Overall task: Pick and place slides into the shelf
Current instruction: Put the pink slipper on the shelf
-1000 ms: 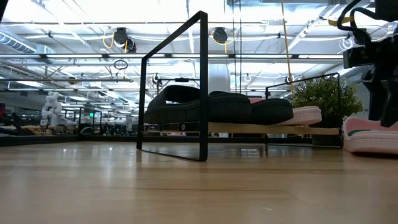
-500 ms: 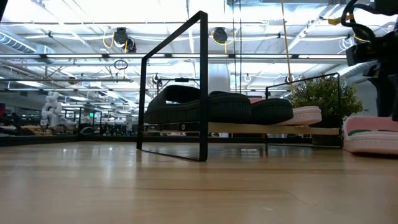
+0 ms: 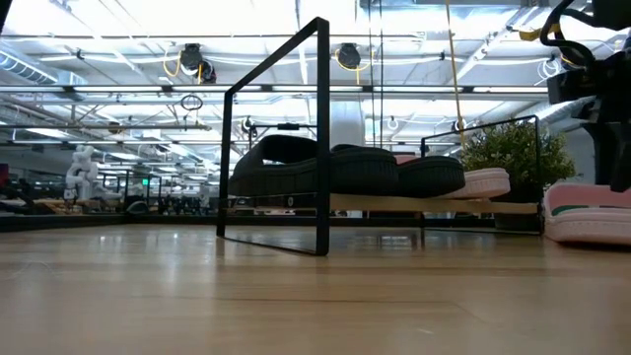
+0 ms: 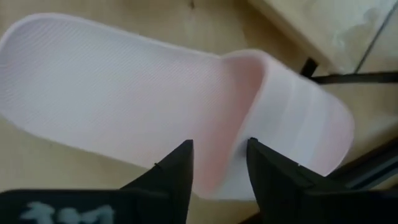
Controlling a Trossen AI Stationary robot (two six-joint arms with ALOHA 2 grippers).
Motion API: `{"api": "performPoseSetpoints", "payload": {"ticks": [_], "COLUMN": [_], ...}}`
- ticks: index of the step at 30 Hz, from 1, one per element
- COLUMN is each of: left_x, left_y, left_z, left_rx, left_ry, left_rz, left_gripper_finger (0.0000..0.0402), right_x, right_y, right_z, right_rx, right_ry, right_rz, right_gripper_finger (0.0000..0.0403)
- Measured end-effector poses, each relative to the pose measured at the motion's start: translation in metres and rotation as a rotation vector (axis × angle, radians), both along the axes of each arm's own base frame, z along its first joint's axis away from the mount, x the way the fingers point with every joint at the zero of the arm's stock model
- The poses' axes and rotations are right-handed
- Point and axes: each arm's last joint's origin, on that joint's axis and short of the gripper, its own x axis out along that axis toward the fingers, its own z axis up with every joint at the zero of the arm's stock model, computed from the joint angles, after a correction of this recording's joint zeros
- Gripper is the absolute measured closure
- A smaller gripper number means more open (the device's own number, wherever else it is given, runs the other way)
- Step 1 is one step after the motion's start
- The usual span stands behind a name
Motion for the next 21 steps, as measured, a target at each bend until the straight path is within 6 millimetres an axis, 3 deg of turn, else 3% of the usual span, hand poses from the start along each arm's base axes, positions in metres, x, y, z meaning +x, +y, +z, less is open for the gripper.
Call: {"api": "performPoseSetpoints", "payload": {"ticks": [7,21], "left_x": [-0.0001,0.0000], "left_y": [-0.0001,0.0001], "left_z": [-0.0003,-0.0004], "left_rx": [0.001,0.002], "left_ry": [0.003,0.004], "left_rz": [0.000,0.000], "left_gripper_finger": [0.0355,0.0355], "right_x": [0.0011,0.0009], "right_y": [-0.0035,-0.0027], "right_z": [0.0002,-0.0001], "right_rx": [-0.030,-0.016], "right_ry": [0.010,0.041], "right_rz": [0.026,0.094], "right_gripper_finger": [0.0291,0.0293]}}
